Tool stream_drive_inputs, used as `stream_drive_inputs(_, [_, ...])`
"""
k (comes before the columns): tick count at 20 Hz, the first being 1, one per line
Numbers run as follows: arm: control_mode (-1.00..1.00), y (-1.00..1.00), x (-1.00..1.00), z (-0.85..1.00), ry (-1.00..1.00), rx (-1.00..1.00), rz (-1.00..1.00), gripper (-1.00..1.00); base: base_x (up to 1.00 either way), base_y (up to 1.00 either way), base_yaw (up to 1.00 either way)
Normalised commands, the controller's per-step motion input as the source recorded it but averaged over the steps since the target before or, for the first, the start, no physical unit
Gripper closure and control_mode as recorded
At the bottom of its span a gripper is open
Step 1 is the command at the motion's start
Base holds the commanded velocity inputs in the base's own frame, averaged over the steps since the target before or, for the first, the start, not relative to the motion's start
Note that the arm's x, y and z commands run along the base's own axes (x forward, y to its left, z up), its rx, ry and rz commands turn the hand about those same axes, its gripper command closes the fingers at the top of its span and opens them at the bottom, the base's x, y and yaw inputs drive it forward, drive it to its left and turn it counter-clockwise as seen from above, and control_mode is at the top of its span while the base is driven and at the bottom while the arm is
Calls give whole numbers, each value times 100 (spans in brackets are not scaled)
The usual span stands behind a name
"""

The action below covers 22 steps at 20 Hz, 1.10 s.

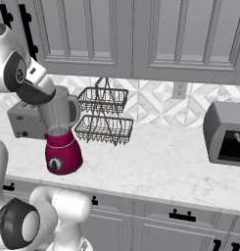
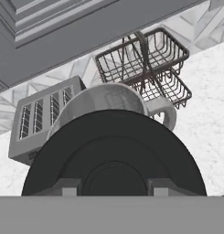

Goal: Close the lid blender by securely placing the lid on top.

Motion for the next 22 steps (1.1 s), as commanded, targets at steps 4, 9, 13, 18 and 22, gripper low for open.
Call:
stream_drive_inputs(4, [-100, 9, 25, 0, 0, 0, 0, 100, 0, 0, 0])
stream_drive_inputs(9, [-100, 0, 19, 0, 0, 0, 0, 100, 0, 0, 0])
stream_drive_inputs(13, [-100, 0, 24, 0, 0, 0, 0, 100, 0, 0, 0])
stream_drive_inputs(18, [-100, 0, 23, -3, 0, 0, 0, 100, 0, 0, 0])
stream_drive_inputs(22, [-100, 0, 21, -7, 0, 0, 0, 100, 0, 0, 0])
